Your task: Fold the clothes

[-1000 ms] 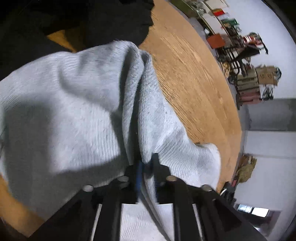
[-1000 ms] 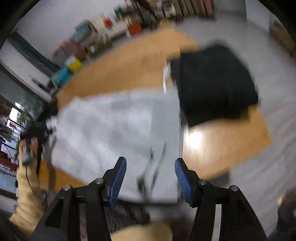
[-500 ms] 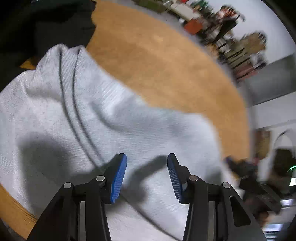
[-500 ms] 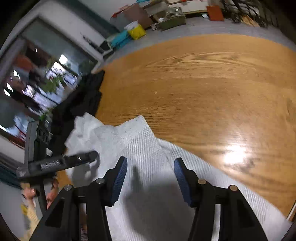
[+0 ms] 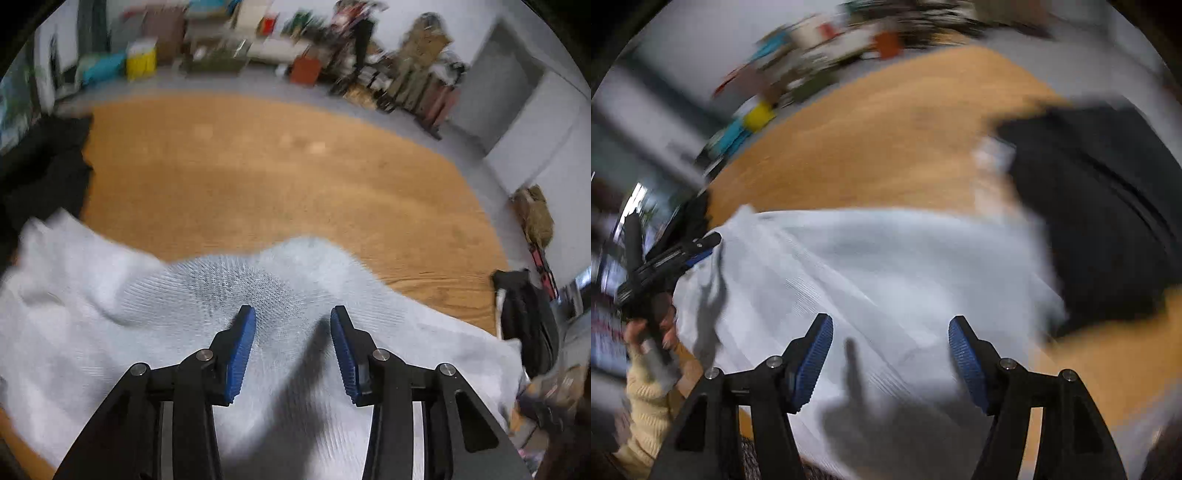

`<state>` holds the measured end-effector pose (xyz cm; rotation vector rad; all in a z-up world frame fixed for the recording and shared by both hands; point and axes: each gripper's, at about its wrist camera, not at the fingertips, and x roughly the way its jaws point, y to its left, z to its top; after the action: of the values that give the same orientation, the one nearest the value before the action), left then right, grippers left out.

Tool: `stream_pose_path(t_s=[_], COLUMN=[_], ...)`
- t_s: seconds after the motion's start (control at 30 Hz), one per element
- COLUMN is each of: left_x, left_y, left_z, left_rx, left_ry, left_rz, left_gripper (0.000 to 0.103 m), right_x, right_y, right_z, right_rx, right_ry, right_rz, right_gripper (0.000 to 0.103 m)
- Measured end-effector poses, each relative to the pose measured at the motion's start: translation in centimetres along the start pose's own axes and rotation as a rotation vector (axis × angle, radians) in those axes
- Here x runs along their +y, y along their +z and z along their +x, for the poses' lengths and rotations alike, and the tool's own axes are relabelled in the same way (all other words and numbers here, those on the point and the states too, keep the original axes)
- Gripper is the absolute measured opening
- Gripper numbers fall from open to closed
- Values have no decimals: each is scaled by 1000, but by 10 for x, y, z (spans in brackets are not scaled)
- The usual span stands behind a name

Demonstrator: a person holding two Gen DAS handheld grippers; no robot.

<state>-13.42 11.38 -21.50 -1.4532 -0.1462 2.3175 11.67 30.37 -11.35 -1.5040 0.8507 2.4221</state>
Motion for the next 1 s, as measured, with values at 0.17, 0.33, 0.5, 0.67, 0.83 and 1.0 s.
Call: stream_pose_path(t_s=[0.17,0.33,0.5,0.67,0.83,1.0], left_x=[-10,-11,-39,-72,-102,-136], left_y=[4,-20,-62,-93,-127,-181], left_z=[2,-32,-48,-66,-96,-103], left_rx=[-36,-29,36,17,-120,-307], left_ry=[41,-164,-233,-257,-181,38], left_rz=[0,-188,-201,-99,187,661], left_gripper=[44,62,64,64,65,65], right_x=[-62,-87,-86,-93,-102,-101], right_y=[-59,-99,-133,-138,-136,-139], right_z=[-39,-48,-28,0,13,10], right_rx=[-39,-63,-49,-57,-78,-84], right_ry=[-53,8,181,312,382,306], right_rz=[207,300,334,395,399,358], right_gripper=[69,70,71,70,62,23])
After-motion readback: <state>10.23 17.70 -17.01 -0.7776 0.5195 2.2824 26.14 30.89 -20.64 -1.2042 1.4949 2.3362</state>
